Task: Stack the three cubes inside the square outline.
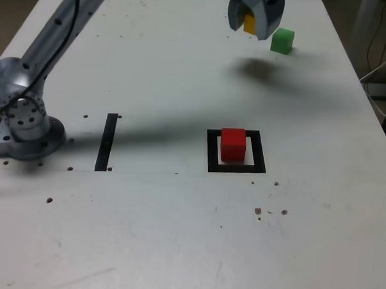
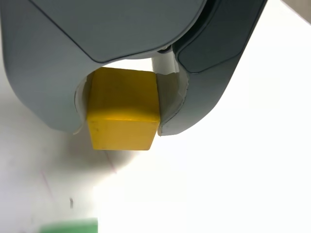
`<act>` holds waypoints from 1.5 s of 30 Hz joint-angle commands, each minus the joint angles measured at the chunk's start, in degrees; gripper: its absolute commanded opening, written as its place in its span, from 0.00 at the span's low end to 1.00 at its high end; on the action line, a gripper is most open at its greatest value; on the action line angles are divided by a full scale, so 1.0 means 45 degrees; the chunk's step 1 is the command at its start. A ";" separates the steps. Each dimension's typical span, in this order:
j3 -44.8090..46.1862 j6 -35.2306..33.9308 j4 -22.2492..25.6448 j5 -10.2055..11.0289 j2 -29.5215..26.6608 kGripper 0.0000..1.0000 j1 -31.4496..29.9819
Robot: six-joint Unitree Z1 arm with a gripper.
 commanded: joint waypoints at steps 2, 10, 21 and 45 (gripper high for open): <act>0.1414 -0.1544 0.0083 0.0019 -0.1029 0.33 -0.0647; 0.3972 -0.4222 0.0285 -0.0173 -0.2610 0.32 -0.2406; 0.5905 -0.8545 0.0185 -0.1907 -0.3862 0.31 -0.5538; 0.8068 -1.2942 -0.1979 -0.3037 -0.4733 0.31 -0.7368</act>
